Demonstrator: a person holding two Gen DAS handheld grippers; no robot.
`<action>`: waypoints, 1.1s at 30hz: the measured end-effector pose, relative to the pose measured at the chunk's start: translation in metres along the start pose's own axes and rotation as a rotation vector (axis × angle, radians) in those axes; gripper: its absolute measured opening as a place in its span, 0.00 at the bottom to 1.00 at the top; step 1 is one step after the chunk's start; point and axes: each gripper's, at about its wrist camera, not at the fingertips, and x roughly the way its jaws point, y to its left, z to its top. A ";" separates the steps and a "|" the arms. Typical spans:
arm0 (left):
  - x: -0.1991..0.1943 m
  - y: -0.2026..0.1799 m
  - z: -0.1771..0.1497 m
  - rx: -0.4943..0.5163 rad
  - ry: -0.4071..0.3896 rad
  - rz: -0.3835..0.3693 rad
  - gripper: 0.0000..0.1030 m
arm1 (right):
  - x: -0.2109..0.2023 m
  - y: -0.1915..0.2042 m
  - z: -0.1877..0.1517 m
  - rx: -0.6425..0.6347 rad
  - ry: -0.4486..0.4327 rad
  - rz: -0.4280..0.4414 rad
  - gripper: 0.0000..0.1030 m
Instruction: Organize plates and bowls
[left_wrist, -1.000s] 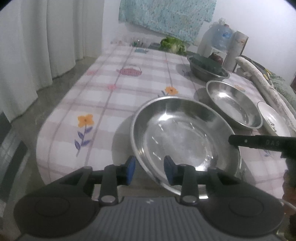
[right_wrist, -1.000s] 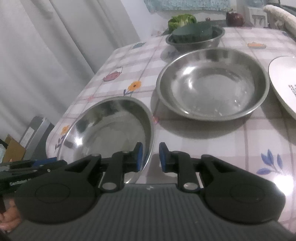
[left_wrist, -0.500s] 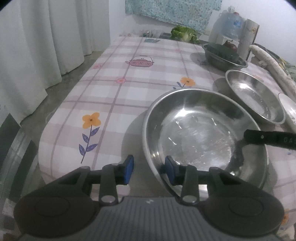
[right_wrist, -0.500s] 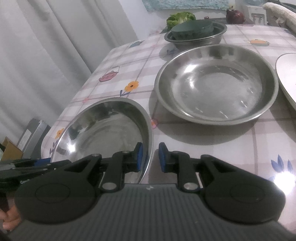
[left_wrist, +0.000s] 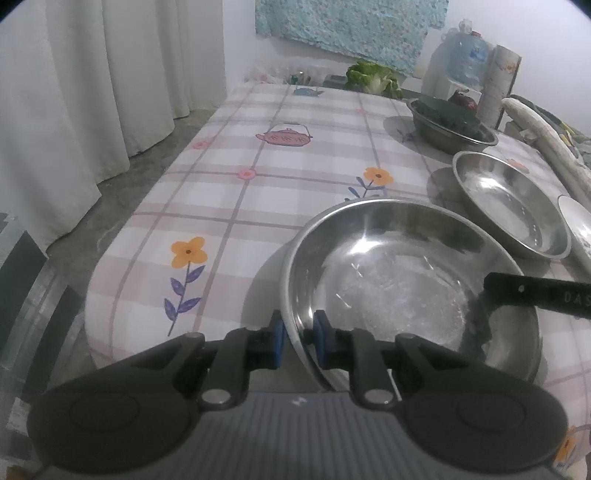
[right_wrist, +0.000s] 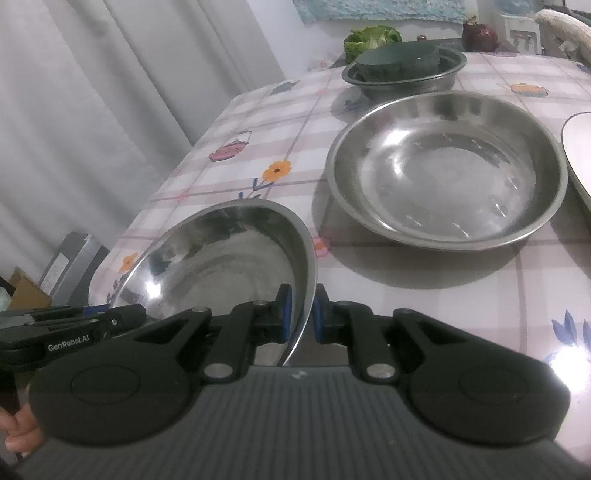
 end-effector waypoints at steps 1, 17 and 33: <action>-0.001 0.001 0.000 -0.002 -0.001 0.002 0.17 | 0.000 0.002 0.000 -0.002 -0.002 0.003 0.10; 0.010 0.003 -0.001 0.012 0.029 0.013 0.25 | 0.010 0.003 -0.005 -0.009 0.016 0.023 0.11; 0.006 -0.007 0.010 0.032 0.021 0.054 0.22 | 0.000 0.003 -0.006 -0.022 -0.009 0.021 0.11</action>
